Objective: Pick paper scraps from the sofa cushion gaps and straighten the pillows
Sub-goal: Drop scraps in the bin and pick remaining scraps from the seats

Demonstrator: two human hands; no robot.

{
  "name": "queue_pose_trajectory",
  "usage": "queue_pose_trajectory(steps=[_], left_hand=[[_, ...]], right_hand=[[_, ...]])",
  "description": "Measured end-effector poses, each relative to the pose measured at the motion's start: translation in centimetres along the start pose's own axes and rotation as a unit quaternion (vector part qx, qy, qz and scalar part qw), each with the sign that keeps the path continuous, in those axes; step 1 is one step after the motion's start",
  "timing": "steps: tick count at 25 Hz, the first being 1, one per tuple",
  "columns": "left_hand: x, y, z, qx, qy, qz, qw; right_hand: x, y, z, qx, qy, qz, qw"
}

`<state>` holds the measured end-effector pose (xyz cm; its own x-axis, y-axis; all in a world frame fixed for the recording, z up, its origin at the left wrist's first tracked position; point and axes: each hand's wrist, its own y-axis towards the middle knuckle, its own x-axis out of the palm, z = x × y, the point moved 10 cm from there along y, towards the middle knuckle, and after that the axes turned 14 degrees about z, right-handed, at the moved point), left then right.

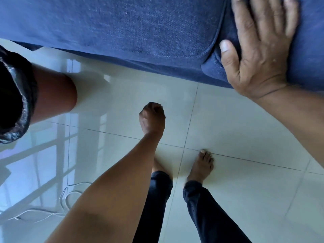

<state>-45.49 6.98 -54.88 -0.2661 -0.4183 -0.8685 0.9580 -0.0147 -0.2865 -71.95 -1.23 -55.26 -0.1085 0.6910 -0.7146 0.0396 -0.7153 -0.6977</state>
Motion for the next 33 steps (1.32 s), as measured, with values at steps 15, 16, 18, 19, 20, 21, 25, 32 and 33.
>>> queue_pose_trajectory(steps=[15,16,18,19,20,21,25,32,33], left_hand=[[-33.8,-1.4,6.9,-0.055,-0.217,0.108,0.969],[-35.5,-0.8,6.0,-0.063,-0.221,0.123,0.965],[-38.6,0.4,3.7,-0.083,-0.217,0.146,0.962],[-40.2,1.0,2.1,-0.101,-0.217,0.154,0.959],[-41.3,1.4,0.9,-0.114,-0.214,0.159,0.957],[-42.8,1.8,-0.3,-0.123,-0.209,0.168,0.955],[-50.2,4.7,-4.5,-0.144,-0.211,0.227,0.940],[-55.3,11.5,-10.2,-0.186,-0.210,0.289,0.916],[-55.2,12.4,-10.8,-0.194,-0.204,0.293,0.914]], right_hand=[[-31.0,-15.2,-25.2,-0.506,-0.125,0.225,0.823],[-30.8,-17.4,-27.3,-0.525,-0.112,0.215,0.816],[-29.9,-22.6,-31.1,-0.574,-0.067,0.192,0.793],[-29.7,-25.3,-33.2,-0.601,-0.047,0.193,0.774],[-30.0,-27.4,-34.8,-0.619,-0.030,0.201,0.758],[-30.5,-29.4,-36.9,-0.636,-0.016,0.207,0.743],[-31.4,-37.1,-47.0,-0.694,-0.014,0.215,0.687],[-26.3,-44.9,-67.2,-0.793,-0.147,0.278,0.522],[-25.5,-45.3,-70.3,-0.795,-0.161,0.290,0.509]])
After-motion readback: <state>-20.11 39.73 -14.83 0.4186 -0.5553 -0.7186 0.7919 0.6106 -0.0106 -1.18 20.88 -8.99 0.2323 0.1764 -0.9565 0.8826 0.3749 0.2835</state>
